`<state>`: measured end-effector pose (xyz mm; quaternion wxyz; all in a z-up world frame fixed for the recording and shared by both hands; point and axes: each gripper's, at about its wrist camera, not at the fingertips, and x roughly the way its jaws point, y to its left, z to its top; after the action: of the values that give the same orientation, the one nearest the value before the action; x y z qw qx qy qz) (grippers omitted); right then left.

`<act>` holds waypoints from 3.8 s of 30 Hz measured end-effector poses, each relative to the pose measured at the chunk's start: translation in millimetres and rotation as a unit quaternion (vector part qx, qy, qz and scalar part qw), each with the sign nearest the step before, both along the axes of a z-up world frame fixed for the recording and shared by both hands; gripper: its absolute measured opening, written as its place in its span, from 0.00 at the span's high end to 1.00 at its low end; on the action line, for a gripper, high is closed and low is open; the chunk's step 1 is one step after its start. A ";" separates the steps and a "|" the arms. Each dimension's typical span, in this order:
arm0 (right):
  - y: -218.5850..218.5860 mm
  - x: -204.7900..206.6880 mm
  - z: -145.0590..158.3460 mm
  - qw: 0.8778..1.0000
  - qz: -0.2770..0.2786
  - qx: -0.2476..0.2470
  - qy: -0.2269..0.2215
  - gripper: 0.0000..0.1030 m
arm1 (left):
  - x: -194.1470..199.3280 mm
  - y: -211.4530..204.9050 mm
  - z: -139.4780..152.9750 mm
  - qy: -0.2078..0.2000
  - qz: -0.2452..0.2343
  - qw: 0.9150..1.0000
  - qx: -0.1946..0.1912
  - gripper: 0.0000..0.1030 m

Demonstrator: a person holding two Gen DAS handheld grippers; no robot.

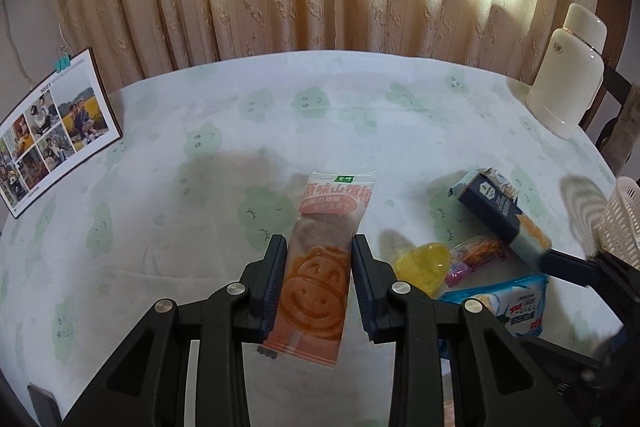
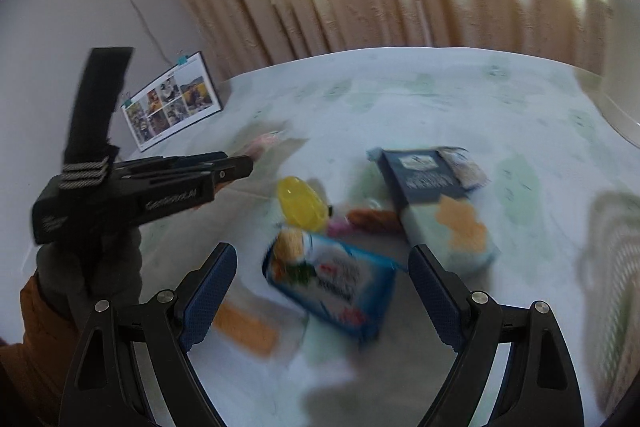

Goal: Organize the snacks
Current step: 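Grasp the orange smiley-face biscuit pack with the left gripper, then grasp the blue cracker pack with the right gripper, then carry the blue cracker pack into the pink basket and open the right gripper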

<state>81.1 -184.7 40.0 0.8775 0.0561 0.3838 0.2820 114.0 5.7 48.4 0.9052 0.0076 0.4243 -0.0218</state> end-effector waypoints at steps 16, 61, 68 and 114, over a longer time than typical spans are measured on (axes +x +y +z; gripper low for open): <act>15.7 -28.8 -29.9 0.995 0.071 -0.057 0.028 0.17 | -1.3 -0.8 1.5 0.003 0.005 1.000 -0.002 0.71; 82.8 -53.3 -27.6 0.982 0.063 -0.174 -0.040 0.60 | -10.0 -2.7 15.4 -0.012 0.005 1.000 -0.016 0.71; 58.6 -57.4 -11.0 0.992 0.038 -0.107 -0.050 0.60 | -10.6 -2.2 15.8 -0.012 0.006 1.000 -0.016 0.71; -175.5 -89.7 44.8 0.949 -0.290 -0.009 -0.122 0.60 | -54.0 -126.0 52.6 -0.064 -0.078 0.995 0.022 0.71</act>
<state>-8.6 -360.3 84.8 0.9621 0.1222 0.2432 0.0167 59.9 -120.3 101.0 0.9258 0.0618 0.3636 -0.0830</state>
